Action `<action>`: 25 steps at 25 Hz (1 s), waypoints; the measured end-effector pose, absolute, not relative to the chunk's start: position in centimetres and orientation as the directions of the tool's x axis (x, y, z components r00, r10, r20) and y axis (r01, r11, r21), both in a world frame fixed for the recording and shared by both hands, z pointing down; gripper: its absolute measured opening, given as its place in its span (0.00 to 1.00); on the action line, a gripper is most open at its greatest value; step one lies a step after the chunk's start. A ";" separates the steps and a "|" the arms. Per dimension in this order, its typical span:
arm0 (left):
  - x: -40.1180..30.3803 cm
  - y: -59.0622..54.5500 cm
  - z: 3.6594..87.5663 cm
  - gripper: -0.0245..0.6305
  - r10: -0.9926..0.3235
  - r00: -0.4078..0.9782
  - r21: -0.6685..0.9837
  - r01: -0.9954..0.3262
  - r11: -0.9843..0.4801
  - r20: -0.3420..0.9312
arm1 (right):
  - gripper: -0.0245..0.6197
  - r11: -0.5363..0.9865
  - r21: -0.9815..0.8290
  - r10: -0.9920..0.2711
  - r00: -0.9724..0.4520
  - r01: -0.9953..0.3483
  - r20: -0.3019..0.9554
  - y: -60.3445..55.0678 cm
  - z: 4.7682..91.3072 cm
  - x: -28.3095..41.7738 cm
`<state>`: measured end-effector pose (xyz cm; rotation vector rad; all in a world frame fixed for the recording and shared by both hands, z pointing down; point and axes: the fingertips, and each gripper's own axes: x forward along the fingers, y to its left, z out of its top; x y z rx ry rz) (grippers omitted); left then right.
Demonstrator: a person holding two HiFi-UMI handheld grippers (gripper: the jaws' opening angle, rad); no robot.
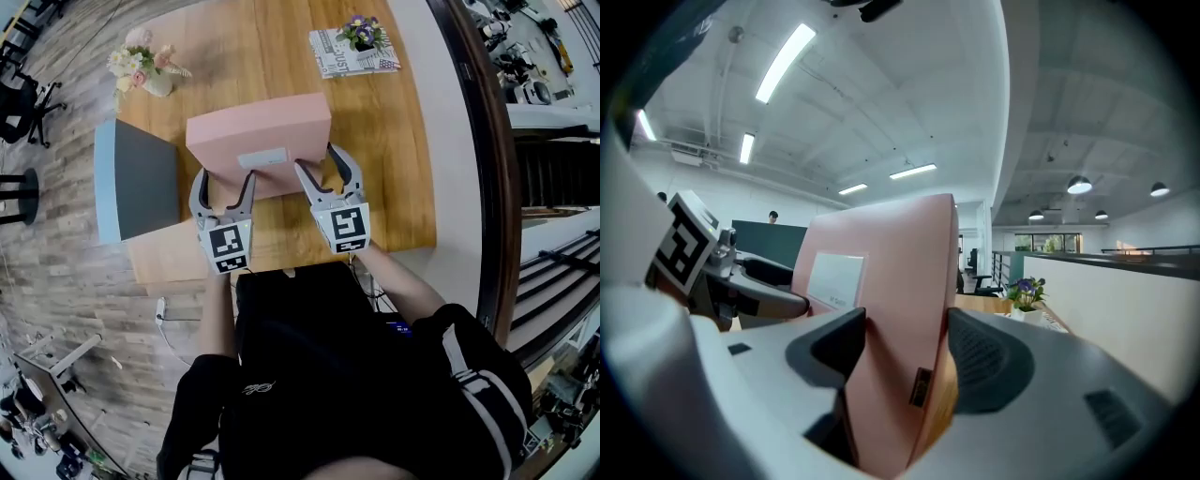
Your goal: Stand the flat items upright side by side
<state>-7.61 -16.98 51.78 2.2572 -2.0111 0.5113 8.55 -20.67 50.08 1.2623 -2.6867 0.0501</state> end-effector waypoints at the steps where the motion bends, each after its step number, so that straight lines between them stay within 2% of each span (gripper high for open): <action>1: -7.4 -16.5 51.8 0.64 -0.953 0.087 -0.158 -0.978 -0.137 0.290 | 0.47 0.638 0.042 -0.763 -0.624 -0.769 0.168 -20.1 50.1 8.8; 16: -6.2 -10.8 51.5 0.64 -0.926 0.268 -0.098 -0.948 -0.302 0.265 | 0.51 0.580 0.110 -0.801 -0.542 -0.807 0.254 -12.2 50.9 10.2; 25: -6.2 -8.6 52.0 0.64 -0.905 0.326 -0.090 -0.928 -0.362 0.275 | 0.56 0.644 0.090 -0.742 -0.592 -0.760 0.313 -9.2 51.4 10.1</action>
